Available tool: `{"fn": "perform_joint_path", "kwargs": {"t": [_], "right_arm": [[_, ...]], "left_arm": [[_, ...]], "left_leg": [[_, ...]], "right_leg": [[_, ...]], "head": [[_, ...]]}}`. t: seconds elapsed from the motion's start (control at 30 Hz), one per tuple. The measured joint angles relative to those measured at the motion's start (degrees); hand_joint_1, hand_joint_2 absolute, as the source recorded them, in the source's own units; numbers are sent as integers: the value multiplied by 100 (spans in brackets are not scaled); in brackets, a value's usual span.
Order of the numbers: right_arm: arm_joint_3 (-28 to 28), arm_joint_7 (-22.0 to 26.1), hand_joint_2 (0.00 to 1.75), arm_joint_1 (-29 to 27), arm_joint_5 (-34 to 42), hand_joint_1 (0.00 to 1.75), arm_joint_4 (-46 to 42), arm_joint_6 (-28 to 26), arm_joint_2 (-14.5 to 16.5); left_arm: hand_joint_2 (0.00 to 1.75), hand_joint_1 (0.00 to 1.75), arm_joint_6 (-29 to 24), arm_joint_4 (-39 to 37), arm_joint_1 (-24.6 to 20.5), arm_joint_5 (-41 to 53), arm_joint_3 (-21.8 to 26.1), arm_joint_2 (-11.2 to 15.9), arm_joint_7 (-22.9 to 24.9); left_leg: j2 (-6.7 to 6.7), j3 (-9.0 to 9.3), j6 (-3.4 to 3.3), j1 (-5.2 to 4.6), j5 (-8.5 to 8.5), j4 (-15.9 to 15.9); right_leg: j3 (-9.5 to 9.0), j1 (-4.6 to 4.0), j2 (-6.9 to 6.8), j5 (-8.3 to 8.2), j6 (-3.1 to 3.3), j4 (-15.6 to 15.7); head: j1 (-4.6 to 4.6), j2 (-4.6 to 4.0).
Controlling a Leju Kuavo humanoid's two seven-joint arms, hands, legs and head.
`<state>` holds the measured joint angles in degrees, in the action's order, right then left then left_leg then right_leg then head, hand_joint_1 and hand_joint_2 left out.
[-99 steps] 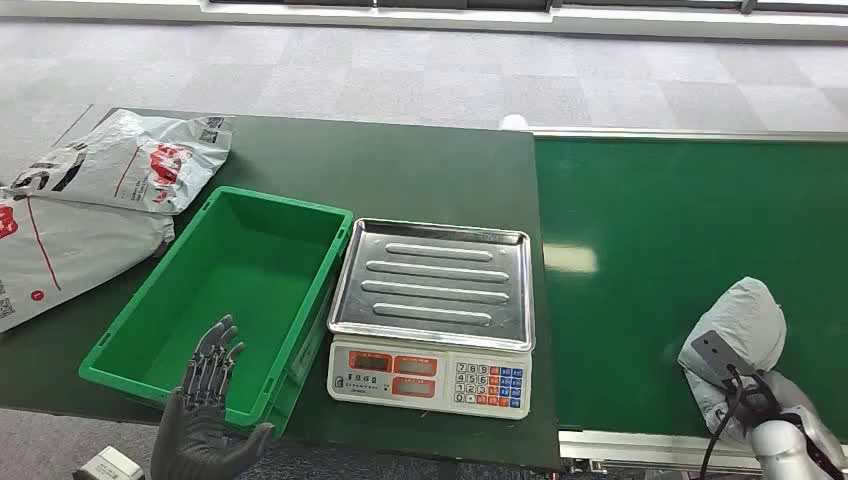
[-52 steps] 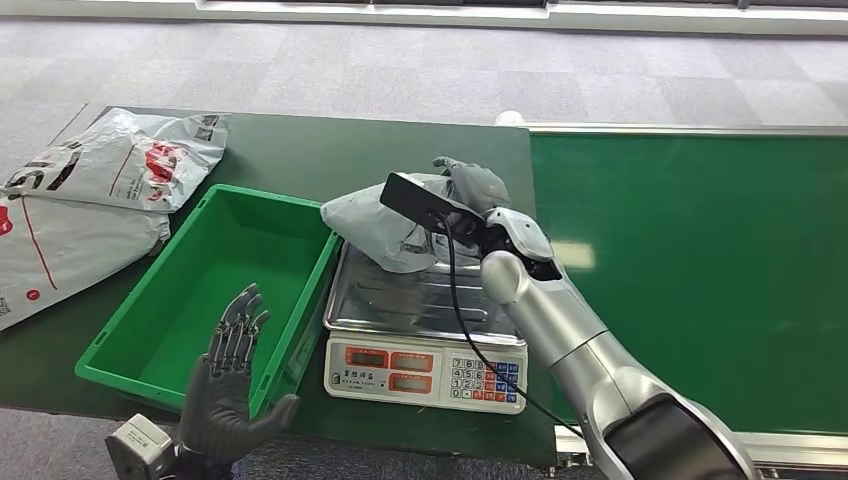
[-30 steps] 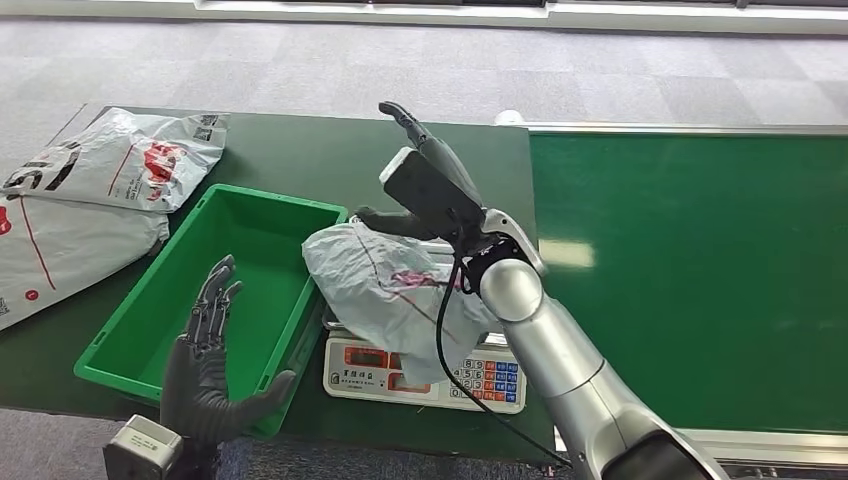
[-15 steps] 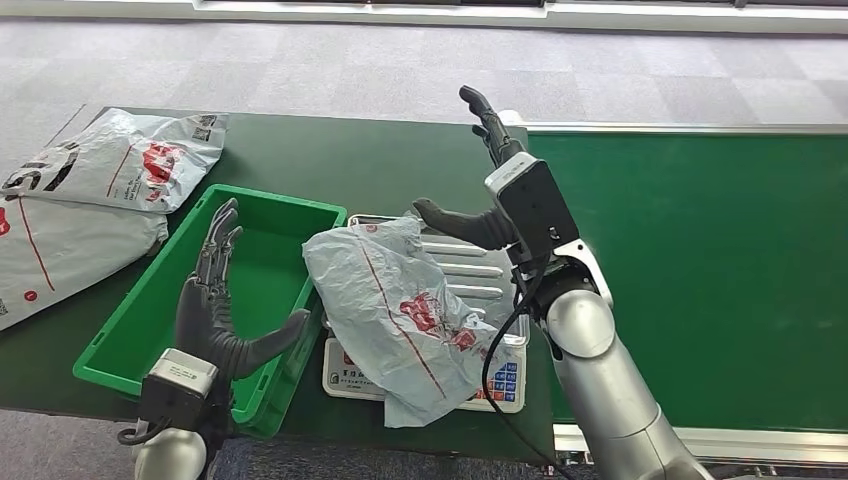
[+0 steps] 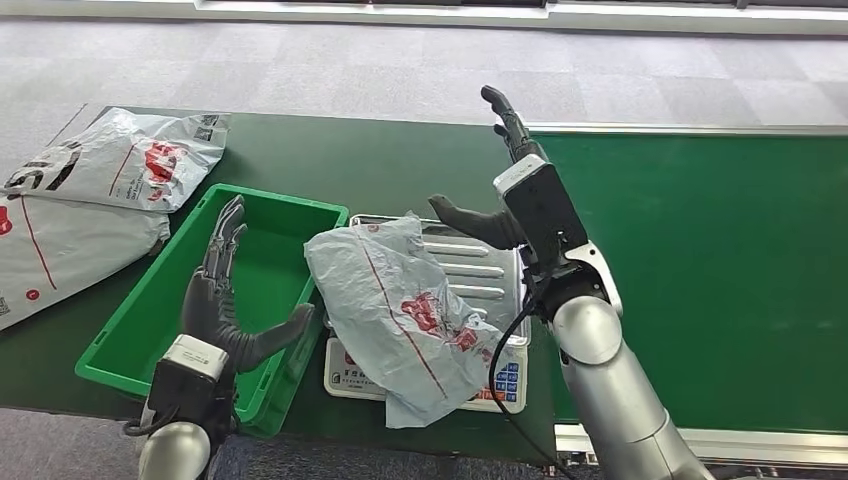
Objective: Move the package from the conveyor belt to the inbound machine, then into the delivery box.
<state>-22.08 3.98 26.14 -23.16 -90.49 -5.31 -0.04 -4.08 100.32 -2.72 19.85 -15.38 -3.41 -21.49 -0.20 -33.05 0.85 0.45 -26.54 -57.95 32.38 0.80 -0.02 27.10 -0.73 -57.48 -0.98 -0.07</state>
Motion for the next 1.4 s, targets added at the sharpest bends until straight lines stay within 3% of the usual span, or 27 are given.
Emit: {"fn": "perform_joint_path", "kwargs": {"t": [0.07, 0.1, 0.2, 0.27, 0.4, 0.5, 0.6, 0.73, 1.13, 1.4], "right_arm": [[167, 271, 175, -286, -165, 0, -113, -556, -56], [296, 631, 175, -481, -118, 0, -211, -975, -54], [766, 2270, 175, -1219, 400, 0, -767, -2563, 61], [978, 3074, 175, -1751, 667, 0, -1216, -3229, 109], [1216, 3562, 175, -2595, 900, 0, -1796, -3450, 177], [1334, 3587, 175, -3064, 1151, 0, -1975, -3469, 211], [1355, 3588, 175, -3314, 1346, 0, -2012, -3471, 212], [1360, 3583, 175, -3393, 1336, 0, -2007, -3471, 213], [1408, 3338, 175, -3222, 808, 0, -2007, -3471, 520], [1570, 3321, 175, -3271, 684, 0, -2135, -3473, 654]], "left_arm": [[175, 0, 26, -86, -195, 256, -124, 37, 478], [175, 0, 57, -155, -300, 450, -223, 53, 755], [175, 0, 169, -551, -640, 1312, -707, 25, 1659], [175, 2, 222, -1002, -909, 1872, -1106, -97, 2189], [175, 175, 520, -2053, -1450, 2721, -1767, -419, 3012], [175, 175, 643, -3041, -1762, 3428, -2089, -685, 3497], [175, 175, 416, -3961, -2027, 3766, -2187, -910, 3426], [175, 175, 468, -4555, -2274, 4029, -2195, -1037, 3416], [175, 175, 781, -5246, -2686, 4440, -2120, -1321, 3227], [175, 175, 312, -4510, -2574, 3903, -1692, -1305, 2817]], "left_leg": [[-10, -3, -2, -1, 1, -2], [-14, -6, -3, -1, 2, -3], [-24, -16, -6, -4, 0, -7], [-22, -22, -12, -6, -7, -7], [-5, -22, -19, -8, -17, -7], [-3, -22, -19, -8, -17, -7], [-1, -20, -19, -8, -15, -7], [-3, -11, -18, -8, -13, -6], [-4, 9, -21, -8, -10, -6], [-4, -8, -19, -7, -8, -7]], "right_leg": [[-2, 1, -12, 0, -1, 2], [-2, 2, -16, 0, -1, 2], [2, 4, -28, 2, -3, 5], [5, 6, -28, 4, -6, 6], [9, 8, -12, 5, -8, 9], [9, 8, -11, 4, -9, 9], [6, 7, -9, 2, -10, 7], [-6, 6, -9, 2, -10, 6], [-29, 7, -10, 1, -12, 6], [-11, 7, -9, 0, -12, 2]], "head": [[0, 0], [0, 0], [1, 0], [1, 0], [2, 0], [-1, 0], [-1, 0], [-2, 0], [-1, 0], [0, 0]]}}
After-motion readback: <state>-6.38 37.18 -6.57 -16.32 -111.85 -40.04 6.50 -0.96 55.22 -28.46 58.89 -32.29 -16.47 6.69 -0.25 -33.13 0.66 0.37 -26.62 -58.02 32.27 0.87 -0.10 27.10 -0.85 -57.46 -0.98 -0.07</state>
